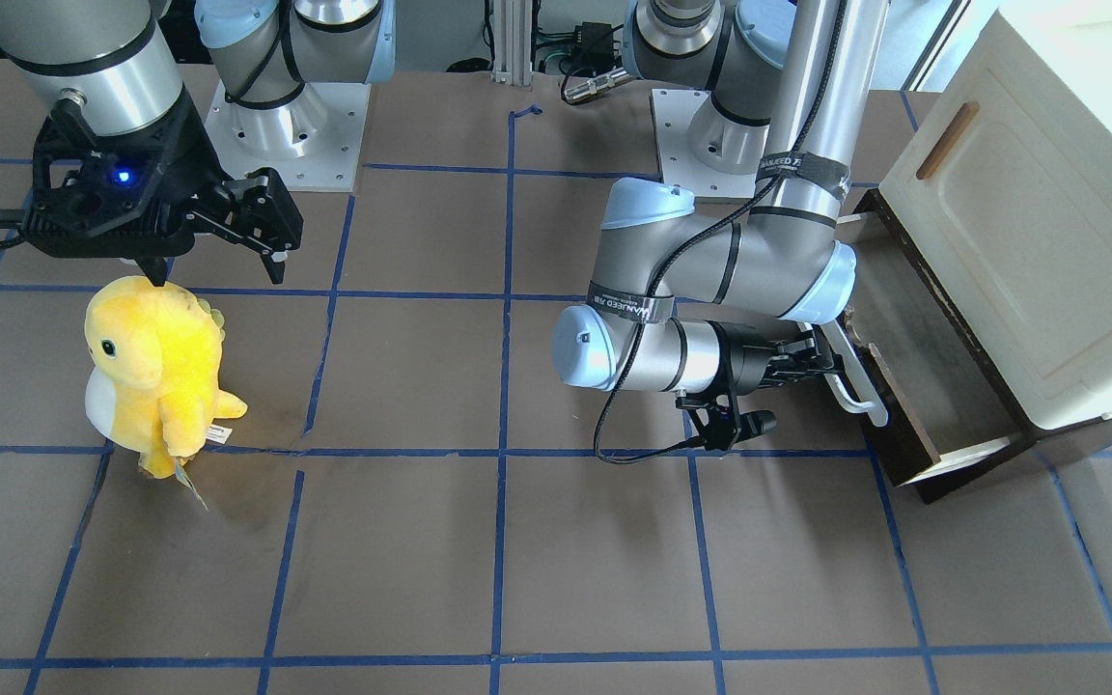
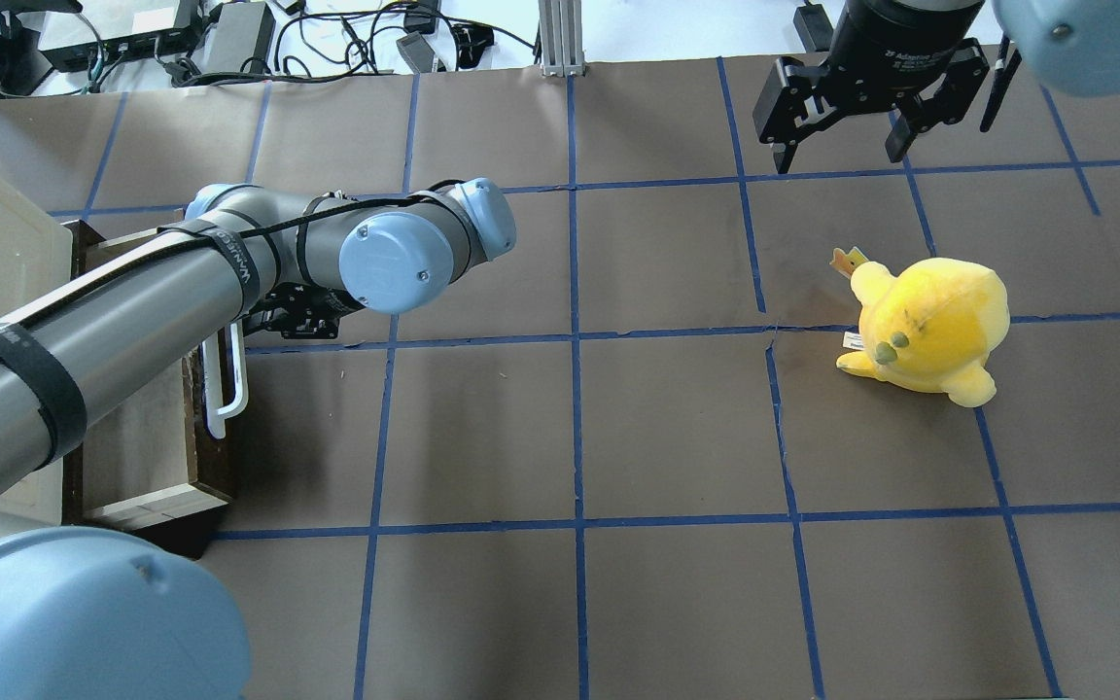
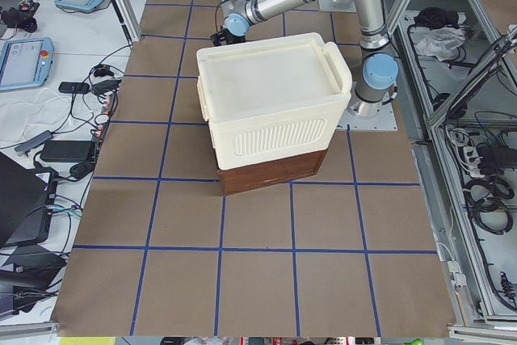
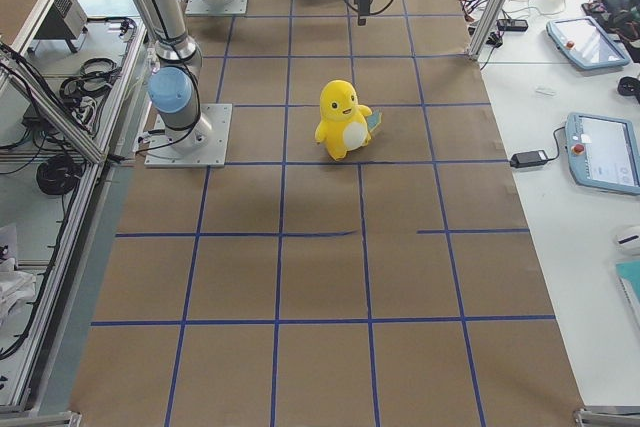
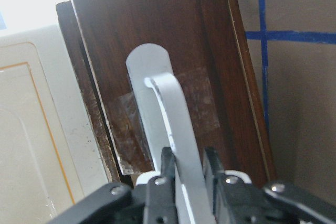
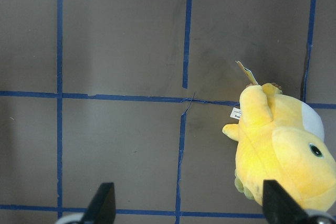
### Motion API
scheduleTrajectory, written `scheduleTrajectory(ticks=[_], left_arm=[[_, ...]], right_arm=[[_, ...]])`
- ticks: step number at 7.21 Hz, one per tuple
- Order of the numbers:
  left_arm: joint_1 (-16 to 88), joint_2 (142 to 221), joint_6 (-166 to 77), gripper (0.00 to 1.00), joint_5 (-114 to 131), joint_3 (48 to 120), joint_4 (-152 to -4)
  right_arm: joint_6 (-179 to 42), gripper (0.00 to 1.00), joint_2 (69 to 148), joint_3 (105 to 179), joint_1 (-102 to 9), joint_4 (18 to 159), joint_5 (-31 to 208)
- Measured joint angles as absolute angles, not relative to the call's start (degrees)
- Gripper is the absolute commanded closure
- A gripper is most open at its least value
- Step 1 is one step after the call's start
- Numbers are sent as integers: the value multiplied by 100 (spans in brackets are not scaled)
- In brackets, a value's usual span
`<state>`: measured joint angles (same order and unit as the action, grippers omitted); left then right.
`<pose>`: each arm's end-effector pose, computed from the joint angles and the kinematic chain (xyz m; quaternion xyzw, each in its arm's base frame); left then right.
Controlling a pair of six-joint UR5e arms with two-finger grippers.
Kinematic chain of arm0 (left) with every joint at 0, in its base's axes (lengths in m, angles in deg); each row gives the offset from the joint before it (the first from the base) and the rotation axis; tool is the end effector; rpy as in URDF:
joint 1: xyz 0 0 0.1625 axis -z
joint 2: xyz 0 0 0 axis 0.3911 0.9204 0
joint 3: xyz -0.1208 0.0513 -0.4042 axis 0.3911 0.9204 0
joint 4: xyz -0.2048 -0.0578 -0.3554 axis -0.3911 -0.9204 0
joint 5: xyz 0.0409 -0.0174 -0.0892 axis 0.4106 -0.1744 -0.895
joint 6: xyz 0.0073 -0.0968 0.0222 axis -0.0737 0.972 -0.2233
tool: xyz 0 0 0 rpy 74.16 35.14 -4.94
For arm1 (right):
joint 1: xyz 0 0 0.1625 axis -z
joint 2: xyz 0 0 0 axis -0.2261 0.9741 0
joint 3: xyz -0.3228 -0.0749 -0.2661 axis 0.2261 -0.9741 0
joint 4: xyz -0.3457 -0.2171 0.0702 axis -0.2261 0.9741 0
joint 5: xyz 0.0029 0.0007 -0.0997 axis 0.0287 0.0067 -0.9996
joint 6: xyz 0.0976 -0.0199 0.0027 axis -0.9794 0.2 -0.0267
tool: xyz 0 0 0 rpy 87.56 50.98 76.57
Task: Pull drawer sideways
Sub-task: 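Pull the handle with the left gripper away from the cabinet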
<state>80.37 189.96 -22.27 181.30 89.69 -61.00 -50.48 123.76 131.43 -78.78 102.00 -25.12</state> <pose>-0.1744 -0.5340 0.2110 0.0225 0.8197 0.0903 0.5652 0.1494 -0.5285 0.5090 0.0267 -0.9994 0.0230 0.0044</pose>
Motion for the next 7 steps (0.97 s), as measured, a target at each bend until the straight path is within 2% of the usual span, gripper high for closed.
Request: scheduleTrajectory(ticks=[2,3,4,7], left_arm=[[8048,18996,-2227,48,18132,8959,-6100],[8051,18996,-2227,23,18135,8957,-6100],[8054,18995,-2227,16,18137,8957,-6098],[8124,18972,-2227,16,18086,8897,-6014]], right_arm=[[-5048,0,12376,13143,-7878,10200,-2512],[-5048,0,12376,13143,-7878,10200,-2512],[-5046,0,12375,13143,-7878,10200,-2512],[-5043,0,12375,13143,-7878,10200,-2512]])
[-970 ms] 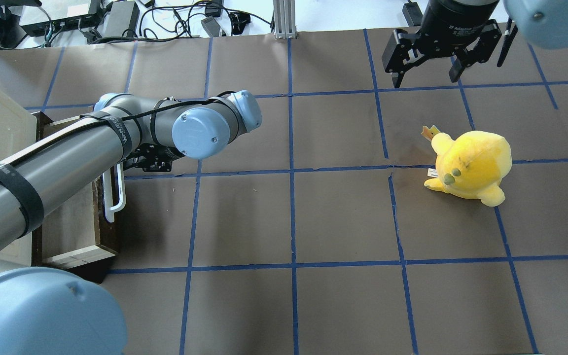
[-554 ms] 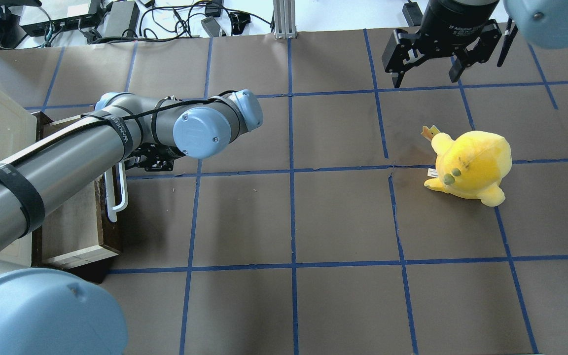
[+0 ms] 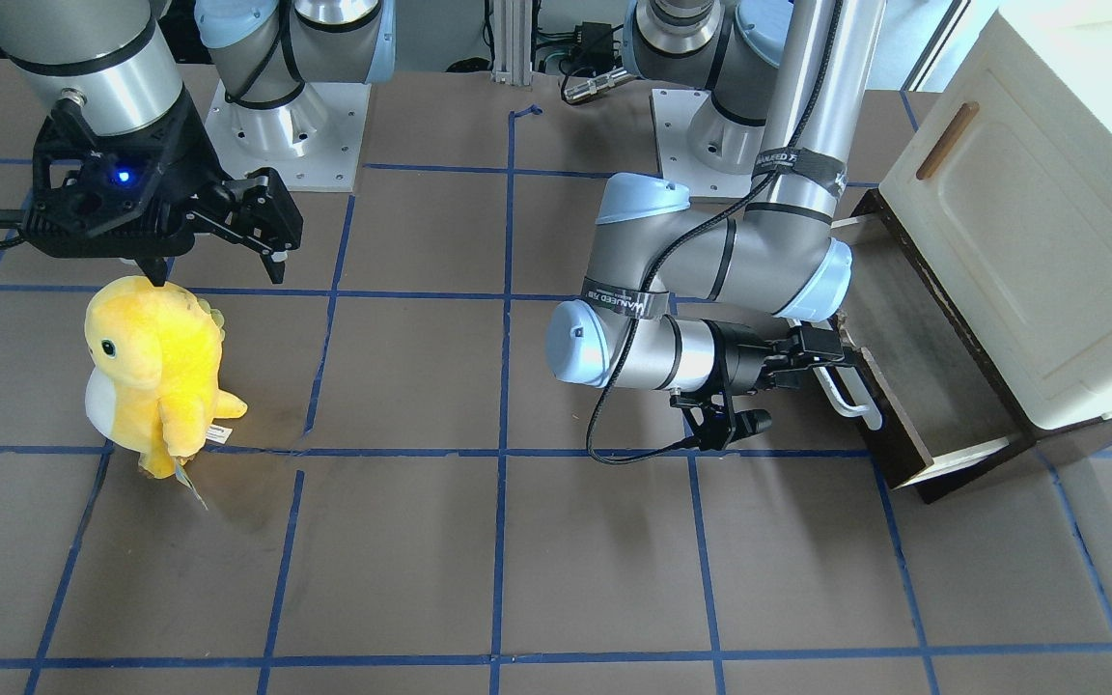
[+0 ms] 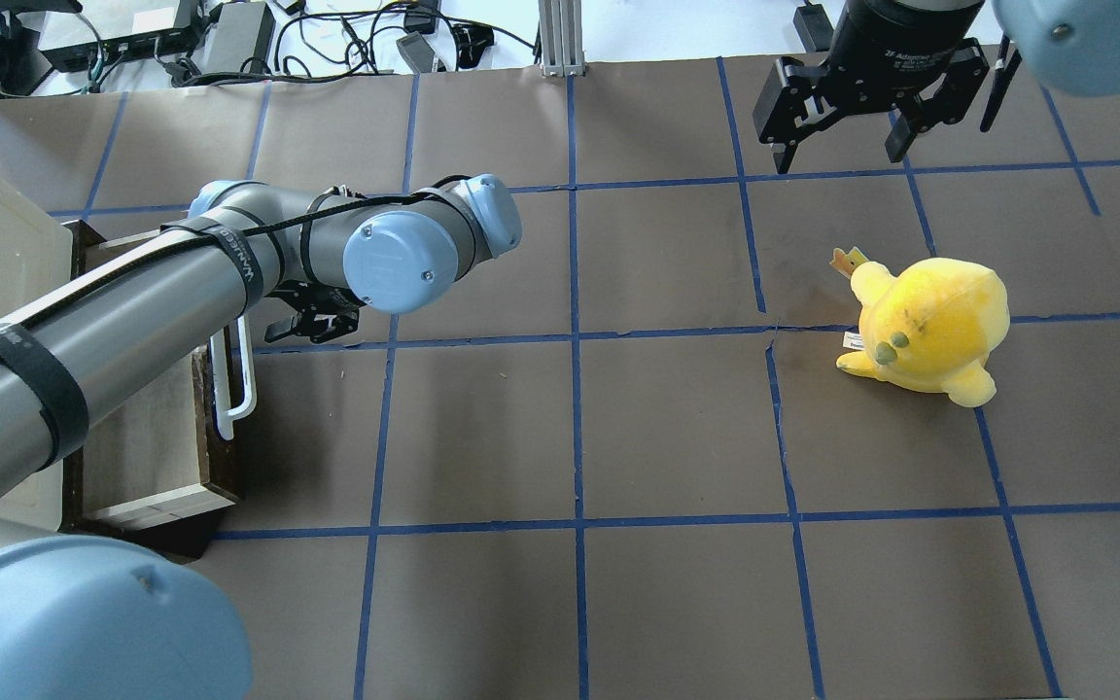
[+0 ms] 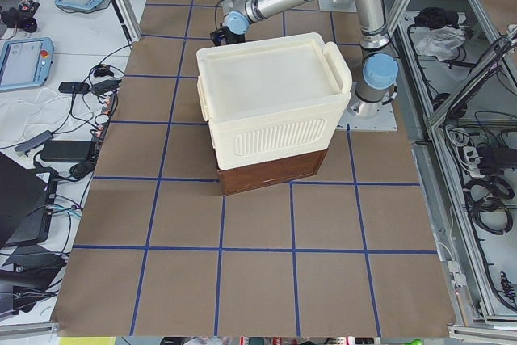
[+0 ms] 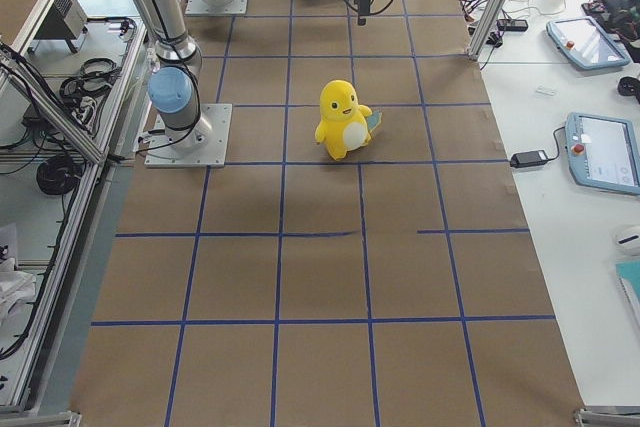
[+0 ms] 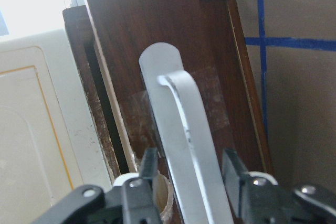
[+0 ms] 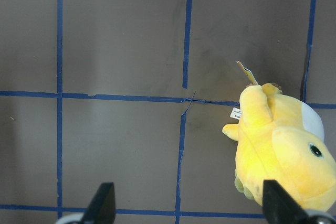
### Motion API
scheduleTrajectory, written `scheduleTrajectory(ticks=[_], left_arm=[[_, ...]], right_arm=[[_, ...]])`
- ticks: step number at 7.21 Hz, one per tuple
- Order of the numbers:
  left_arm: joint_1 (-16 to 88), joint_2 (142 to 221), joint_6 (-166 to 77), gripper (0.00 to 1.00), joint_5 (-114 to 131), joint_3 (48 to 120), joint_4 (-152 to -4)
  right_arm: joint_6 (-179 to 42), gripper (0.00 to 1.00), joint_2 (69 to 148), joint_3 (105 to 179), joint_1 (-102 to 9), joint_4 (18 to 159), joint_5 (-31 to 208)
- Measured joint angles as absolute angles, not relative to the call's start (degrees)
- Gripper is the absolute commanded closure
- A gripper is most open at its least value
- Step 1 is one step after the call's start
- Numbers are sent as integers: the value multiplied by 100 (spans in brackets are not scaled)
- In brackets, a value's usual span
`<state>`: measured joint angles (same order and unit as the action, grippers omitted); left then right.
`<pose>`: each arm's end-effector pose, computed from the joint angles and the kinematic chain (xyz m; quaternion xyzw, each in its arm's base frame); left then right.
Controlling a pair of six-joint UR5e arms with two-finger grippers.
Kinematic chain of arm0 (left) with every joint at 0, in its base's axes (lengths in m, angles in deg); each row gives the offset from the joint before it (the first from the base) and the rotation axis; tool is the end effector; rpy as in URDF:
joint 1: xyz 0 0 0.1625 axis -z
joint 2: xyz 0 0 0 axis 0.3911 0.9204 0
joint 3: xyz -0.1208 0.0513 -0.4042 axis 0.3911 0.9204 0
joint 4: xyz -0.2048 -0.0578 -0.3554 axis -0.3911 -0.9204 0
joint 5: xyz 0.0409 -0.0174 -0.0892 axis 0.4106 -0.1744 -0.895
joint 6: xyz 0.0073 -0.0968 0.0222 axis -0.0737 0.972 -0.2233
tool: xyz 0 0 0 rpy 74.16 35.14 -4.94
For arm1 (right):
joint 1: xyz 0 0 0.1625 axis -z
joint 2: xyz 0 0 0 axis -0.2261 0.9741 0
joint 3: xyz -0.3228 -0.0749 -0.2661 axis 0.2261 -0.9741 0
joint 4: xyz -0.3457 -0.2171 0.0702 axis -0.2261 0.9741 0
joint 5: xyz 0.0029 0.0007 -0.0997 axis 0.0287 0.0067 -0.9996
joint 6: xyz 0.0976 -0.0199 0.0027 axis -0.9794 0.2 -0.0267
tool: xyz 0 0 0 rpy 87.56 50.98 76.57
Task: Pull drawer sideways
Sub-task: 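Pull the handle with the left gripper away from the cabinet, then open the left gripper and lift it off the handle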
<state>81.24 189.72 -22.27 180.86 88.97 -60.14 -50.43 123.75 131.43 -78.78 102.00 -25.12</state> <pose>-0.1841 -0.5360 0.2181 0.0188 0.8245 0.0753 0.5605 0.1494 -0.5285 0.5089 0.0272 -0.9994 0.0229 0.0044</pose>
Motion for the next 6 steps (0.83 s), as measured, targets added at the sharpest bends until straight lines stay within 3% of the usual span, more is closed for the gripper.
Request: scheduleTrajectory(ticks=[3,6], left_arm=[[8404,18829,-2858,15,16844,8126,-5957],[8480,18046,-4084,7,14864,7739,-5162]], right_arm=[[-5044,0,12376,13143,-7878,10200,-2512],[-5048,0,12376,13143,-7878,10200,-2512]])
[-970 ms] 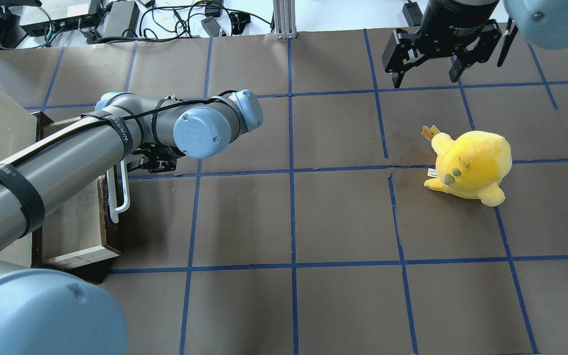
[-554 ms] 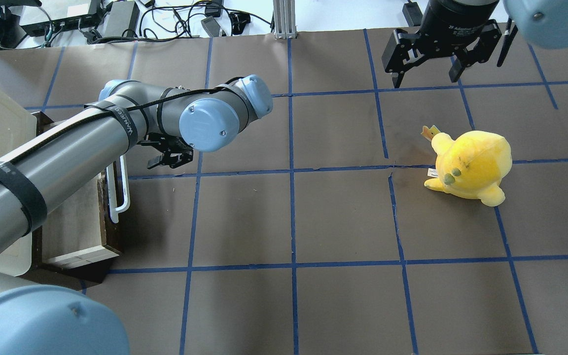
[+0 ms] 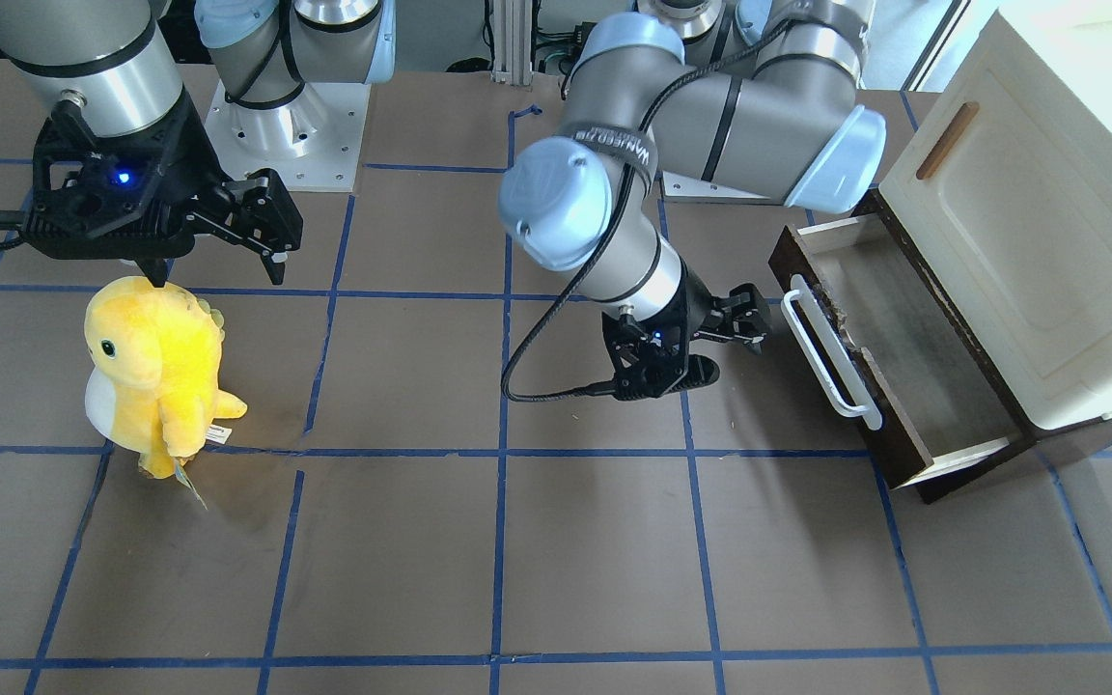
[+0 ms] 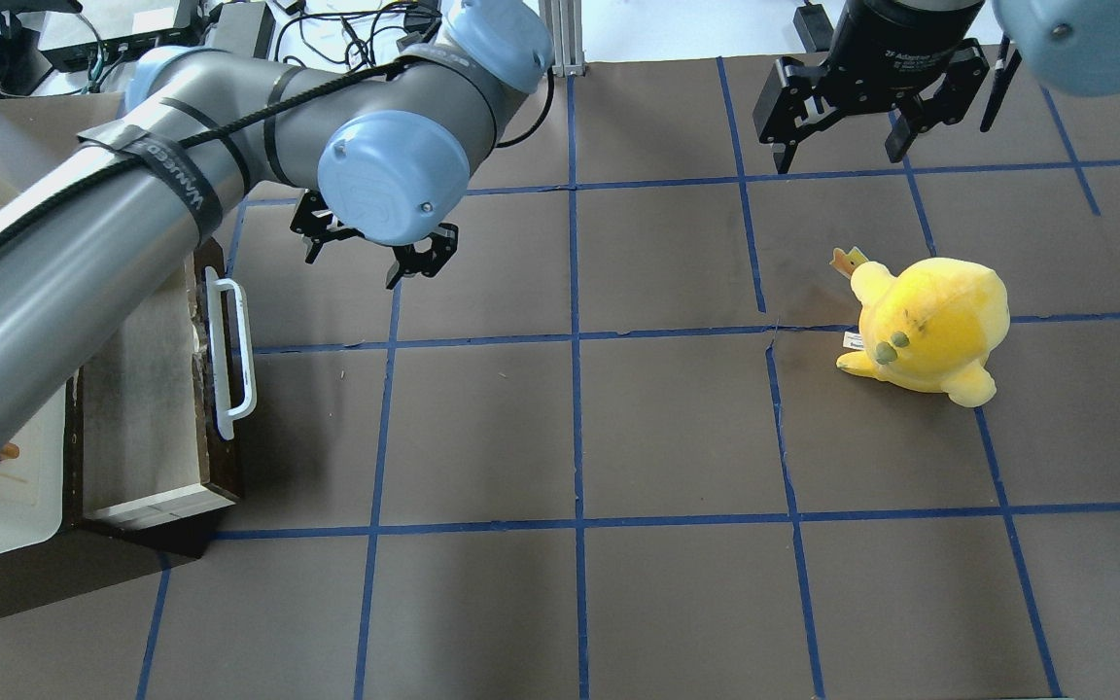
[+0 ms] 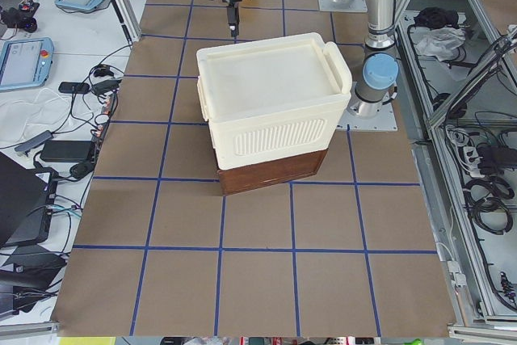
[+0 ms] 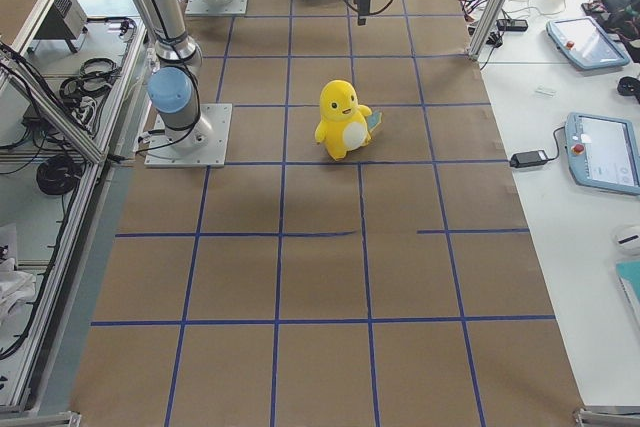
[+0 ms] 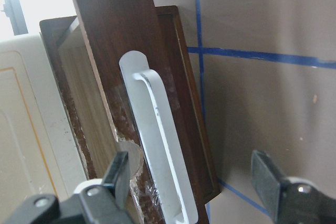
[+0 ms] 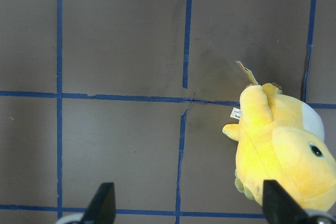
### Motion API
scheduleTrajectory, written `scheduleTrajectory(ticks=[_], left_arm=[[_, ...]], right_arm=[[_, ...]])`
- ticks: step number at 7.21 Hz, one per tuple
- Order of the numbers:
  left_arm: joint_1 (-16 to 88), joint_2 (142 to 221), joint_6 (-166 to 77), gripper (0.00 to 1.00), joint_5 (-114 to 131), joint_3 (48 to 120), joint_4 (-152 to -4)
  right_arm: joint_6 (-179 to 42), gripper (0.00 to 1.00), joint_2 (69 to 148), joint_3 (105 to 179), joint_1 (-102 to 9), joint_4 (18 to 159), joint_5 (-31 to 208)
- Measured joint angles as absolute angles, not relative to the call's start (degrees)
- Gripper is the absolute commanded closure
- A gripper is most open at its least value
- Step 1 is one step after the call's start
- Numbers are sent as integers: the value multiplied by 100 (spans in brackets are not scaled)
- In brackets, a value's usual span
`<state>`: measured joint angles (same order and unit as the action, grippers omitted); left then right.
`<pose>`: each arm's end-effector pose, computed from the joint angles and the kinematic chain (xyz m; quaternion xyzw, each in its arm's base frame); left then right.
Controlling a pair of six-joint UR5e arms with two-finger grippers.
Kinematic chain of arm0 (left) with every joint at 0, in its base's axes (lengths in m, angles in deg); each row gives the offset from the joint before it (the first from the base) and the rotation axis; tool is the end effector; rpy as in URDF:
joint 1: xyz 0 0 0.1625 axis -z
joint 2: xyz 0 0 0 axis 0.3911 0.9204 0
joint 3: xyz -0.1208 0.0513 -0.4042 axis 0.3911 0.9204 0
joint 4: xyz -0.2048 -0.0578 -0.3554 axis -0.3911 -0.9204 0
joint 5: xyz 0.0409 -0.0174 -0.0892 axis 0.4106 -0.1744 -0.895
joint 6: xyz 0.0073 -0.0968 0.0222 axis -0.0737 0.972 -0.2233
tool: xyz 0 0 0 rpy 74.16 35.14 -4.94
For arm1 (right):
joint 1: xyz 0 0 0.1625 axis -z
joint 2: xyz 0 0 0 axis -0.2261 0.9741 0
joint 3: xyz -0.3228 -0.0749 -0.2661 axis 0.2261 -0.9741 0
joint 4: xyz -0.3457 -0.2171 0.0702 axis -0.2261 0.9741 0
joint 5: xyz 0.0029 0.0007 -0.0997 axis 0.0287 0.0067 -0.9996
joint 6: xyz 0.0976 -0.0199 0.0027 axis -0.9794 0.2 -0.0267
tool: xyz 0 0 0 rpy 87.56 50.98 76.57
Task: Pull drawer sideways
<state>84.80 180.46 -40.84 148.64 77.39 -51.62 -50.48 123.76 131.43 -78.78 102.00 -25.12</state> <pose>-0.2634 -0.5396 0.3707 0.0206 0.9630 0.0271 0.2674 0.1494 -0.5285 0.5090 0.0267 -0.9994 0.0230 0.0044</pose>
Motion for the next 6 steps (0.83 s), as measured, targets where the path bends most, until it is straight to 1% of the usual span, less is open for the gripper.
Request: scheduleTrajectory(ticks=[2,4,6], left_arm=[[8401,17333,-4545,7,13834,7717,-5130],[8078,16680,-5051,8,12971,7793,-5292],[7598,16267,-5306,9,12470,7836,-5285]], right_arm=[[-5048,0,12376,13143,-7878,10200,-2512],[-5048,0,12376,13143,-7878,10200,-2512],[-5048,0,12376,13143,-7878,10200,-2512]])
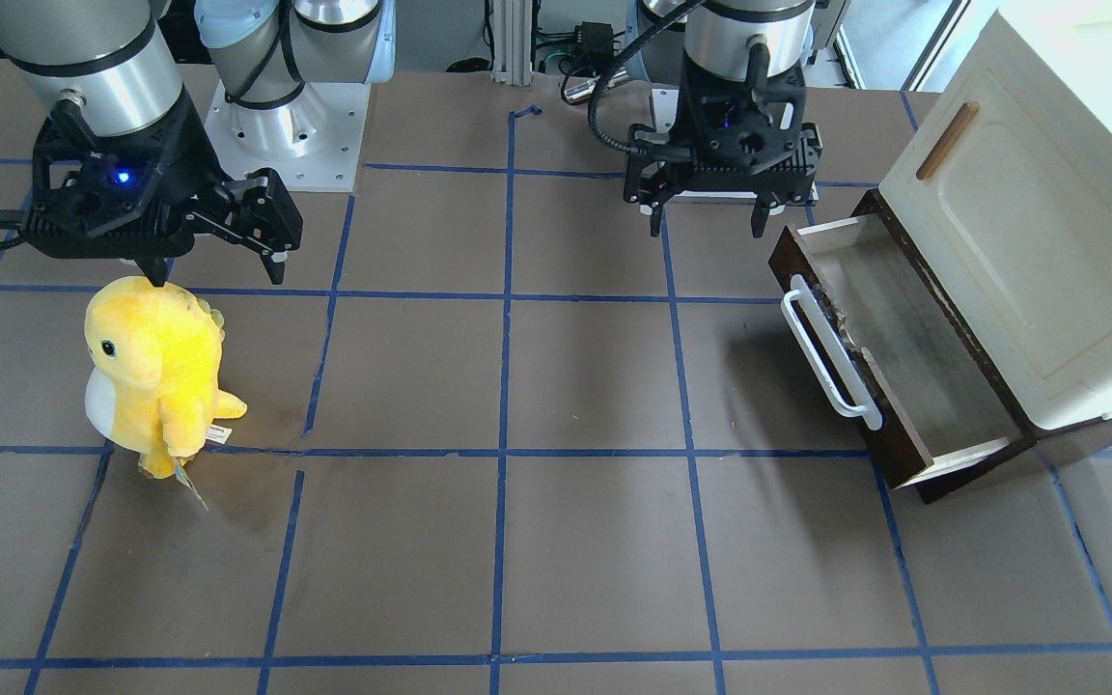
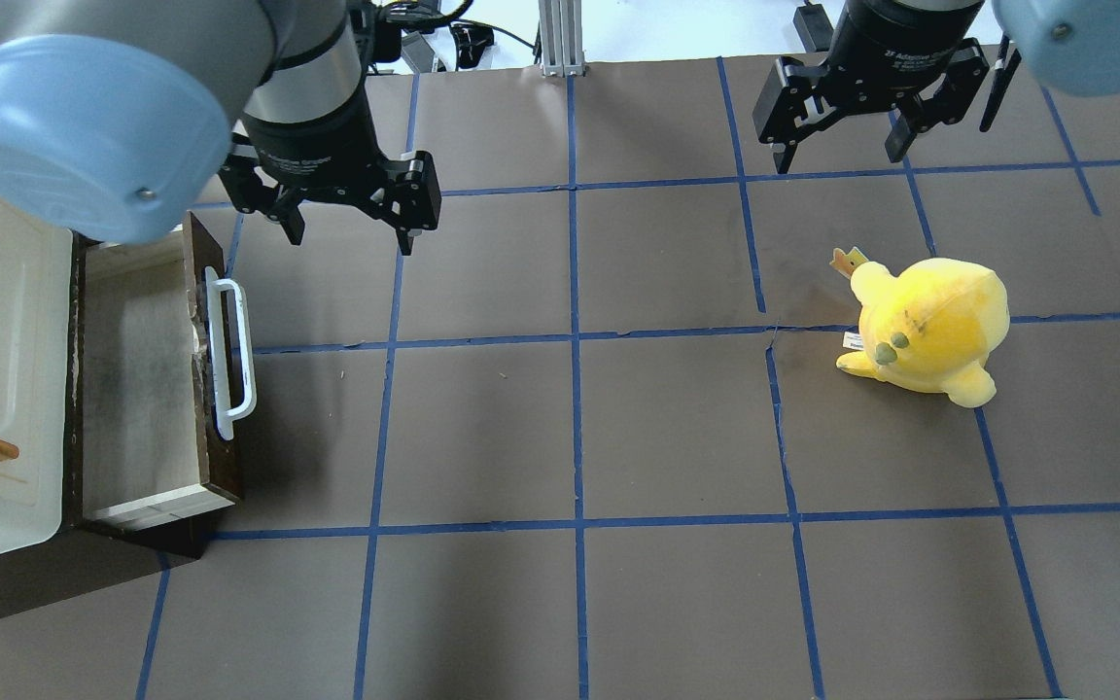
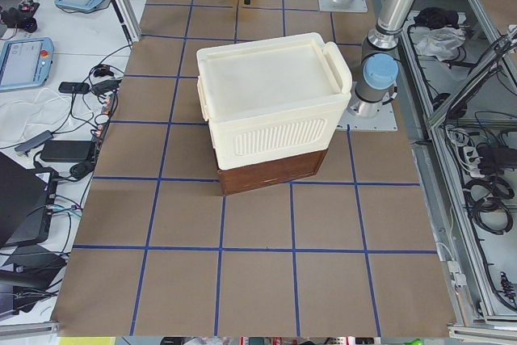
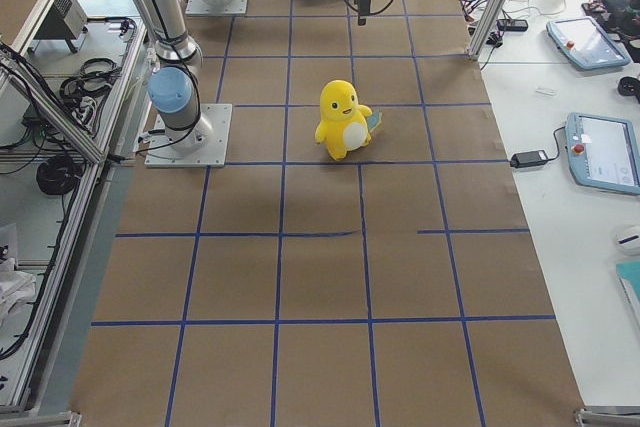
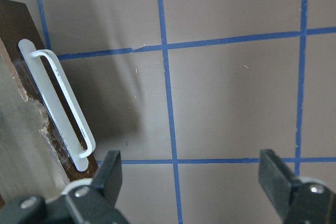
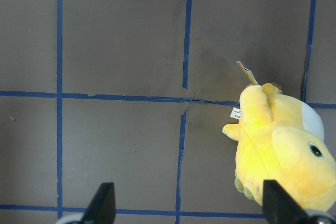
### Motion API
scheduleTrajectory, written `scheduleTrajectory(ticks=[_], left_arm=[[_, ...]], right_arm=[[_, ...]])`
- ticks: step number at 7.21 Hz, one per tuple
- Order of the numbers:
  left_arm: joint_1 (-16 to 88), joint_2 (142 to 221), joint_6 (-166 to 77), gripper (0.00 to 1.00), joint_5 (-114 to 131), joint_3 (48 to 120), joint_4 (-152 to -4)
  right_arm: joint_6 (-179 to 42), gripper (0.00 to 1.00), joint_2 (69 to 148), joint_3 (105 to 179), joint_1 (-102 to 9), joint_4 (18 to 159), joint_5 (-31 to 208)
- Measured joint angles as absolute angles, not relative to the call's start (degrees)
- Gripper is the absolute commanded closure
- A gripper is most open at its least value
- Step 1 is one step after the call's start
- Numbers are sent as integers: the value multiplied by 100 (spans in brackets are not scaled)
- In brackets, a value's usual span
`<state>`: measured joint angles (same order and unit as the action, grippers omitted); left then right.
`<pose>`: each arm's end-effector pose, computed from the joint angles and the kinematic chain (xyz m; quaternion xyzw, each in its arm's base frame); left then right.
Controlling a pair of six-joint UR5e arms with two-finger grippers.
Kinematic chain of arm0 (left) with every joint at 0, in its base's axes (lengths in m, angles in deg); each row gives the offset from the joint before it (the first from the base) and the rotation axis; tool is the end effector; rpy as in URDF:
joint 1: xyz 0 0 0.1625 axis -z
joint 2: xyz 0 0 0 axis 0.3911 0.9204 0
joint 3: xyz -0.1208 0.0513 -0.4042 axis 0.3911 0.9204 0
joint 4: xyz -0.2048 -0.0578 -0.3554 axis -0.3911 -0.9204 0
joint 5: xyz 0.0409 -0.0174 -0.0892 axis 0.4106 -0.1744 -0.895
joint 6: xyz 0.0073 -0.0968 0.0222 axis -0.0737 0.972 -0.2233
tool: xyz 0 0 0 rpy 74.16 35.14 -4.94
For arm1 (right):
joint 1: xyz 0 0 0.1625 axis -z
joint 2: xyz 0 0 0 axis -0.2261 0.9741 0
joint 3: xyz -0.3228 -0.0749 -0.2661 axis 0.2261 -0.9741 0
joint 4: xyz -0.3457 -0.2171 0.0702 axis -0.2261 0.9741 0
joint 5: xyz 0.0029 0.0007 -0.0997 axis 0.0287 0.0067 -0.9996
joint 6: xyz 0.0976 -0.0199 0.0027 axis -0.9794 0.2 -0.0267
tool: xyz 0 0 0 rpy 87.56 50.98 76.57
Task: Pull drawer sideways
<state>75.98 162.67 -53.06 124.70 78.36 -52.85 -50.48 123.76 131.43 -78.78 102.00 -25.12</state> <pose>-0.2019 -0.4745 0.5198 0.0211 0.9987 -0.0281 0.0372 0.1494 -0.5285 0.5090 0.0267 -0.9994 0.0230 0.0044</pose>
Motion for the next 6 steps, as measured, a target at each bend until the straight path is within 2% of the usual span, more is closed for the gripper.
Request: scheduleTrajectory(ticks=[3,6], left_arm=[[6756,15901,-5660,9,12087,8052,-5087],[6469,15711,-5881,9,11940,8326,-4930]], right_arm=[[-5048,0,12375,13143,-7878,10200,-2512],[-5048,0,12375,13143,-7878,10200,-2512]])
